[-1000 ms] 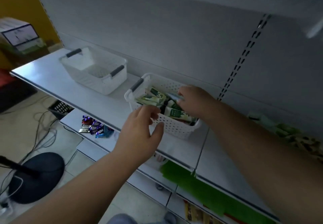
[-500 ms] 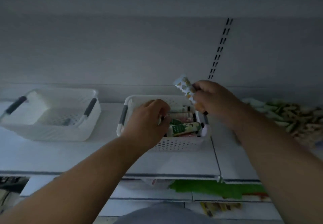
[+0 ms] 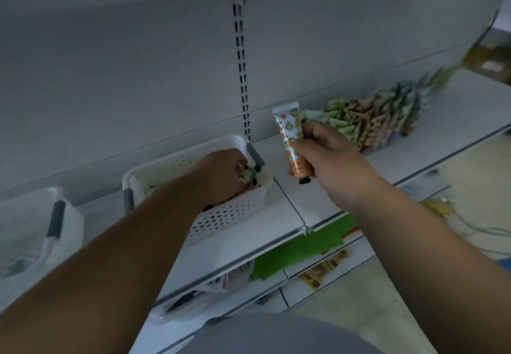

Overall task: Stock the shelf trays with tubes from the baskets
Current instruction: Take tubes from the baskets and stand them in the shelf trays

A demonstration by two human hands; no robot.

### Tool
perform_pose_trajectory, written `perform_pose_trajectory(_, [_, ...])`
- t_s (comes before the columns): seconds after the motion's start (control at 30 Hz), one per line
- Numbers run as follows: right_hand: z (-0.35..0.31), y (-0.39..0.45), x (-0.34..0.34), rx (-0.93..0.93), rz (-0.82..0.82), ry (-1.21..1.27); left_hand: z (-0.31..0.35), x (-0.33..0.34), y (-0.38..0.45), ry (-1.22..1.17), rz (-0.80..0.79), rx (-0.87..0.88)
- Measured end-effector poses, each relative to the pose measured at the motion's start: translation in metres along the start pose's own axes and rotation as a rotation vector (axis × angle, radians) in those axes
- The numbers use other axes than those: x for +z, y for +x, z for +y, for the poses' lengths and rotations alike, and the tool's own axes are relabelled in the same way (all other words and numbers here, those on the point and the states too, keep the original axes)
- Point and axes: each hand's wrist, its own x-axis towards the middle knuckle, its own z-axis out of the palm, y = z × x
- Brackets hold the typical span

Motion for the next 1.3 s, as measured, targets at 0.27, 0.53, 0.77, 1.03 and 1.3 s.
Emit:
perform_pose_trajectory(0.27, [-0.006, -0.018, -0.056, -0.018, -0.019, 0.110, 0.079, -0.028, -0.063, -0.258, 0.551, 0.084])
perform_pose_trajectory(0.53, [0.003, -0.049, -0.202, -0.020, 0.021, 0.036, 0.226, 0.050, -0.044, -0.313, 0.329, 0.105])
perform_pose_trajectory(0.77, [0.019, -0.039, -0.316, -0.021, 0.138, -0.154, 0.305, 0.087, -0.006, -0.511, 0.236, 0.098])
perform_pose_trajectory(1.03, [0.042, 0.023, -0.375, -0.051, 0.285, -0.411, 0.332, 0.109, 0.085, -0.599, 0.079, -0.006])
perform_pose_trajectory(1.3, [0.045, 0.092, -0.421, -0.123, 0.209, -0.561, 0.350, 0.118, 0.151, -1.056, 0.036, -0.262])
